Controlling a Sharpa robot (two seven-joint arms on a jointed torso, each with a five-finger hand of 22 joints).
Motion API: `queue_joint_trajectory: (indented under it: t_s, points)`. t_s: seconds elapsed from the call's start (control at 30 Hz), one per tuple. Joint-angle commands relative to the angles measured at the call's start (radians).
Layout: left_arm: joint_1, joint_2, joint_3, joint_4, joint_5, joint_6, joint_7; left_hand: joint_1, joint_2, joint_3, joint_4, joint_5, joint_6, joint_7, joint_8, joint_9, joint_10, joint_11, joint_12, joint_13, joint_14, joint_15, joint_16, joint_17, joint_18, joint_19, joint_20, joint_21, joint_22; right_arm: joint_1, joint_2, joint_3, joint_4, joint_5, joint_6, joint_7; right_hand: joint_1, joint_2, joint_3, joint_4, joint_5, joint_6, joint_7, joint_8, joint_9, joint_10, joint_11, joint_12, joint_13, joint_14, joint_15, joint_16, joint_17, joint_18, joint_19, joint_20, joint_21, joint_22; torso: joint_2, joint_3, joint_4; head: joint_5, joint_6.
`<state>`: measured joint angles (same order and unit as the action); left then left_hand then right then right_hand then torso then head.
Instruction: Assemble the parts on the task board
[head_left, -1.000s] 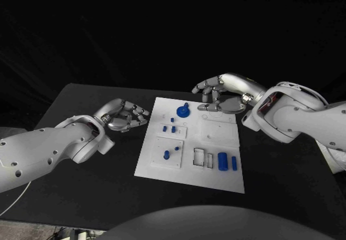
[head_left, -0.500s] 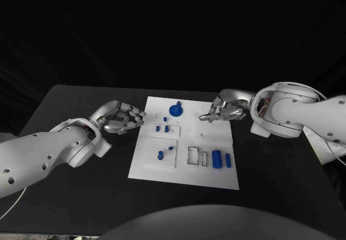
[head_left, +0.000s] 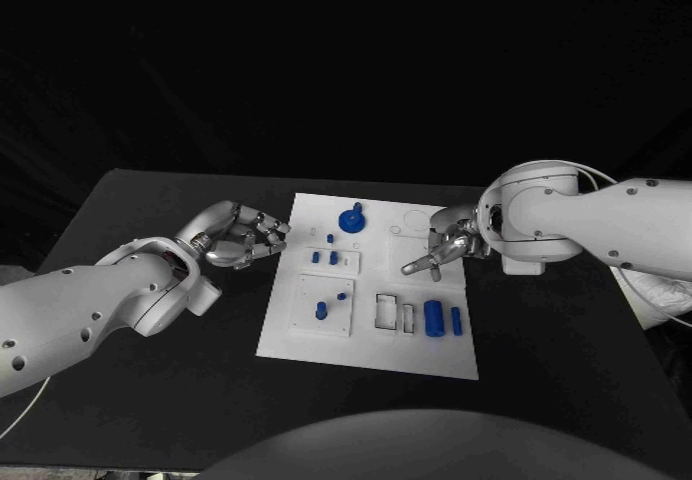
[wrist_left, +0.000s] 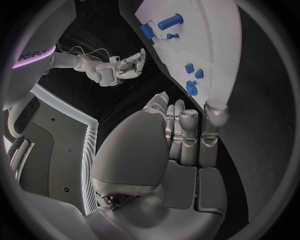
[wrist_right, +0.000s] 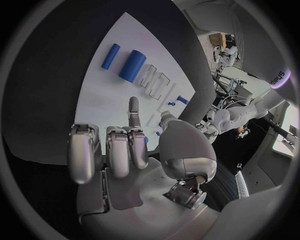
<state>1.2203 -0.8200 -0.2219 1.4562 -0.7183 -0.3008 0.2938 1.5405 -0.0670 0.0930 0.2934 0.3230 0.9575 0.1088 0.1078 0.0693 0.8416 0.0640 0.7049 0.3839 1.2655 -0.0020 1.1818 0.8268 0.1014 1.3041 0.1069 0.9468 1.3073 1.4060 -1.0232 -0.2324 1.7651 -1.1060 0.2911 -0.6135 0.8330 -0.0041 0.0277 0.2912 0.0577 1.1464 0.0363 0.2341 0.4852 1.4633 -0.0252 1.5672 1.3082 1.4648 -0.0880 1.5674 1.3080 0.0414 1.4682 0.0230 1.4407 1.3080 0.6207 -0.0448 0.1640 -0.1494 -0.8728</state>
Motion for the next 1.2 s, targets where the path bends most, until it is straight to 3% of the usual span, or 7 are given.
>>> queue_joint_trajectory:
  t_s: [0.03,0.2,0.4,0.73,0.87,1.2]
  points:
    - [0.001,0.002,0.001,0.003,0.007,0.001,0.009,0.003,0.008,0.008,0.000,0.005,0.001,0.005,-0.005,0.000,-0.005,0.004,0.006,-0.001,-0.007,0.003,-0.005,-0.001,0.015,-0.004,0.001,-0.004,0.096,0.000,0.014,0.000,-0.016,0.003,0.141,-0.066,-0.003,0.006,0.000,-0.007,0.001,0.012,0.002,-0.013,-0.013,0.108,-0.002,0.004,0.263,0.106,-0.006,0.003,0.263,-0.007,0.027,-0.003,-0.007,0.217,0.001,-0.0024,-0.0028,-0.001,0.000]
    - [0.001,0.006,0.001,0.000,0.007,0.002,0.009,0.003,0.008,0.008,0.000,0.005,0.001,0.005,-0.005,0.000,-0.005,0.004,0.006,-0.001,-0.007,0.003,-0.005,-0.001,0.015,-0.004,0.001,-0.004,0.096,0.000,0.029,0.000,-0.036,0.006,0.164,-0.073,0.008,0.011,0.004,-0.014,0.007,0.021,0.002,-0.028,-0.028,0.108,-0.002,0.004,0.263,0.106,-0.005,0.003,0.263,-0.004,0.022,-0.003,-0.015,0.214,0.002,-0.0039,-0.0009,-0.008,0.000]
    - [0.001,0.010,0.001,-0.003,0.007,0.003,0.008,0.002,0.008,0.008,0.000,0.005,0.001,0.006,-0.004,0.000,-0.004,0.004,0.007,-0.001,-0.007,0.003,-0.005,-0.001,0.015,-0.004,0.001,-0.005,0.096,-0.003,0.032,-0.002,-0.050,0.007,0.174,-0.079,0.013,0.013,0.005,-0.017,0.012,0.018,0.007,-0.052,-0.050,0.108,0.002,0.004,0.263,0.106,-0.003,0.003,0.263,-0.003,0.018,-0.001,-0.021,0.212,0.003,-0.0023,-0.0018,-0.011,0.000]
    - [0.001,0.009,0.001,-0.002,0.007,0.003,0.008,0.002,0.008,0.008,0.000,0.005,0.002,0.006,-0.004,0.000,-0.004,0.004,0.007,-0.001,-0.007,0.003,-0.005,0.000,0.015,-0.004,0.001,-0.005,0.096,-0.048,0.029,-0.003,-0.075,0.053,0.097,-0.073,0.029,0.020,0.009,-0.032,0.049,0.030,0.012,-0.082,-0.081,0.108,0.007,0.004,0.263,0.106,0.002,0.003,0.263,0.001,0.007,0.003,-0.037,0.207,0.002,-0.0012,-0.0023,-0.009,0.000]
    - [0.001,0.010,0.001,-0.003,0.007,0.004,0.008,0.002,0.008,0.008,0.000,0.005,0.002,0.006,-0.004,0.000,-0.004,0.004,0.007,-0.001,-0.007,0.003,-0.005,0.000,0.015,-0.004,0.001,-0.005,0.096,-0.055,0.032,-0.004,-0.077,0.062,0.077,-0.069,0.037,0.018,0.011,-0.041,0.057,0.036,0.012,-0.088,-0.087,0.108,0.007,0.004,0.263,0.106,0.002,0.003,0.263,0.002,0.006,0.004,-0.039,0.206,0.000,-0.0007,0.0012,-0.011,0.000]
    - [0.001,0.010,0.001,-0.003,0.007,0.006,0.005,0.002,0.008,0.008,0.000,0.005,0.002,0.006,-0.004,0.000,-0.004,0.004,0.007,-0.001,-0.007,0.003,-0.005,-0.001,0.016,-0.004,0.001,-0.006,0.096,-0.074,0.040,-0.004,-0.085,0.074,0.054,-0.066,0.064,0.020,0.021,-0.074,0.105,0.044,0.012,-0.110,-0.106,0.108,0.007,0.004,0.263,0.106,0.004,0.003,0.263,0.004,0.001,0.006,-0.047,0.203,0.000,-0.0036,-0.0009,-0.010,0.000]
